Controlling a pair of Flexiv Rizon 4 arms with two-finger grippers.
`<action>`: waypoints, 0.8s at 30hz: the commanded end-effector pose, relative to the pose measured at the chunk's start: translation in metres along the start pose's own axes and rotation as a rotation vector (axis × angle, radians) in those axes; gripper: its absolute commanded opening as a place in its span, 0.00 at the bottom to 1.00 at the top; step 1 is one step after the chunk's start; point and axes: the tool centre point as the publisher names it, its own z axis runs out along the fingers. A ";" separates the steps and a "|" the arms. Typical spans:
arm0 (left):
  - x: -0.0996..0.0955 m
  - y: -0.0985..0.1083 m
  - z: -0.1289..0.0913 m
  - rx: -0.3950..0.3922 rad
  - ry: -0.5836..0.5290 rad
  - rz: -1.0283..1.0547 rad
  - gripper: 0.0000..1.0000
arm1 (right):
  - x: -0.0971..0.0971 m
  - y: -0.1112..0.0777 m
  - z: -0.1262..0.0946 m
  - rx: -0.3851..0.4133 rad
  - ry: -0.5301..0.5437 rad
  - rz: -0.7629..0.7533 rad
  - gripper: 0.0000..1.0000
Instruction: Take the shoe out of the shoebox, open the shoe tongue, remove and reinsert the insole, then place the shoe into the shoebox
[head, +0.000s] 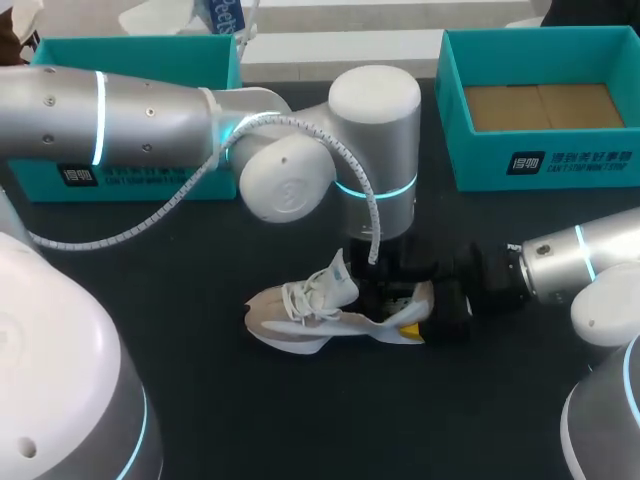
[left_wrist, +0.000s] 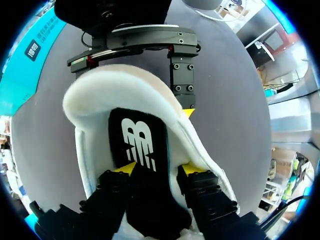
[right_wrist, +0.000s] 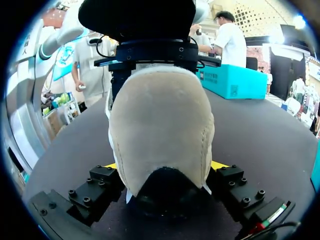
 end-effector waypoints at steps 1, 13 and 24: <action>-0.008 -0.001 0.021 -0.008 -0.033 -0.008 0.00 | -0.001 -0.006 0.010 0.002 0.002 0.003 0.00; -0.015 0.015 -0.015 0.027 -0.080 -0.050 0.00 | -0.001 -0.006 0.010 0.002 0.002 0.003 0.00; -0.014 0.024 -0.034 0.049 -0.053 -0.068 0.00 | -0.001 -0.006 0.010 0.002 0.002 0.003 0.00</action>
